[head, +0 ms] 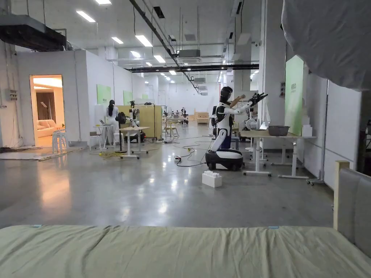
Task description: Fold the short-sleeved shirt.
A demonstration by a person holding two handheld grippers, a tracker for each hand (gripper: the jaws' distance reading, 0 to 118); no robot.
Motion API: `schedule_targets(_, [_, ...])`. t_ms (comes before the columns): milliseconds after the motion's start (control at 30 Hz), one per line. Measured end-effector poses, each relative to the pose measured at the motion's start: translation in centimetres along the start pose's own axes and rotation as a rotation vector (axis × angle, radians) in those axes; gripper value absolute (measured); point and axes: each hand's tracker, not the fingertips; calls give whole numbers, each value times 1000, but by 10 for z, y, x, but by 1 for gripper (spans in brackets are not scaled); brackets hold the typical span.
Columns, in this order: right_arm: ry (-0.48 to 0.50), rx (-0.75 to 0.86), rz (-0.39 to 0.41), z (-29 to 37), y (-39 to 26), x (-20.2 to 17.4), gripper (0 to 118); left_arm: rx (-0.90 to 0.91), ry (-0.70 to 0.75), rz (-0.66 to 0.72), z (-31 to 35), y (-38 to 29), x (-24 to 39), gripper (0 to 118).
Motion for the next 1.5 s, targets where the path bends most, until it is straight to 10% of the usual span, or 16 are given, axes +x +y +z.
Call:
schedule_targets(433, [50, 0, 74, 1, -11, -11, 0, -32, -25, -7, -5, -9, 0, 0])
schedule_targets(1000, [82, -163, -95, 9, -49, -8, 0, -112, 82, 128, 21, -44, -45, 0])
schedule_targets(1333, [85, -252, -60, -3, -75, -6, 0, -351, 258, 181, -3, -101, -131, 75])
schedule_targets(1500, [86, -331, -91, -13, -88, -7, 0, -499, 321, 177, -68, -151, -192, 85])
